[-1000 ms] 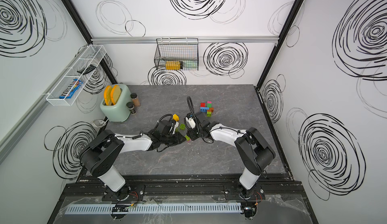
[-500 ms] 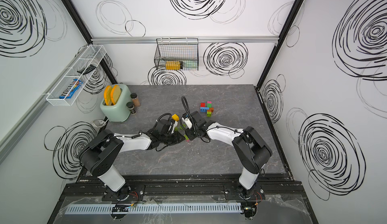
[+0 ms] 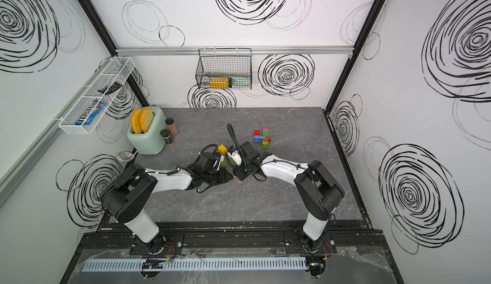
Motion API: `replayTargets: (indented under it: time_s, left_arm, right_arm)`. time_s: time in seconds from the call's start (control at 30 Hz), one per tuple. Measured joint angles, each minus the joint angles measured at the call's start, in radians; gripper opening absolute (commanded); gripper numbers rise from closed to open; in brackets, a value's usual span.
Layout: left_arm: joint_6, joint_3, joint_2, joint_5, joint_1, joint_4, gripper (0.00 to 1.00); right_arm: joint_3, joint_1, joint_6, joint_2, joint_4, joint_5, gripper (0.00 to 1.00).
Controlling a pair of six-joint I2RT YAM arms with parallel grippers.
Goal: Assemble the number 4 with lego
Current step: Assemble the lego brick with the lego brick.
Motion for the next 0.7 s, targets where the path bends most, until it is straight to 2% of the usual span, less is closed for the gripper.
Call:
replayTargets:
  time_s: [0.2,0.53,0.7]
  left_arm:
    - [0.004,0.0,0.005,-0.003,-0.003,-0.001,0.22]
    - [0.008,0.002,0.007,-0.002,-0.004,0.0,0.23]
    - [0.008,0.002,0.017,0.0,-0.007,0.0,0.23]
  right_arm:
    - [0.051,0.008,0.067,0.033,-0.048,0.014,0.0]
    - [-0.035,0.006,0.209,-0.022,0.041,0.007,0.0]
    - [-0.08,-0.018,0.243,-0.047,0.096,-0.064,0.0]
